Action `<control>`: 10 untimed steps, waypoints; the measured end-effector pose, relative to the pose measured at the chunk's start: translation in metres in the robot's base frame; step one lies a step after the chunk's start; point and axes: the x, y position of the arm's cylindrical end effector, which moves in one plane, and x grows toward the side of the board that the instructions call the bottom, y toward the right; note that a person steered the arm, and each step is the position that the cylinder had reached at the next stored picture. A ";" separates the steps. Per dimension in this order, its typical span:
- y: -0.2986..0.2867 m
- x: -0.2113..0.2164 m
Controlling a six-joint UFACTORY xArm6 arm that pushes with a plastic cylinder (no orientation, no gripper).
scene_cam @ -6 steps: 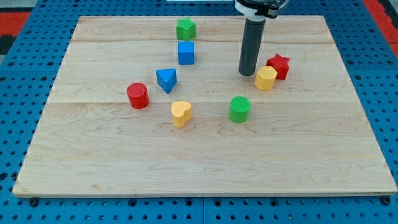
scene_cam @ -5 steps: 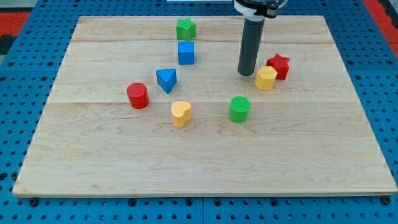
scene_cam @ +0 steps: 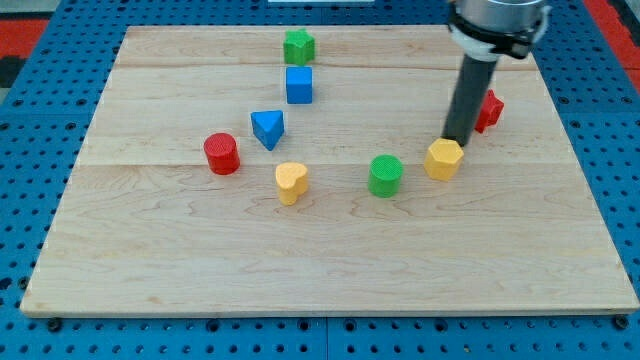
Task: Move the yellow hexagon to the top of the yellow heart
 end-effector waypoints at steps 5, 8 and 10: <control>-0.116 0.052; -0.197 0.051; -0.252 -0.003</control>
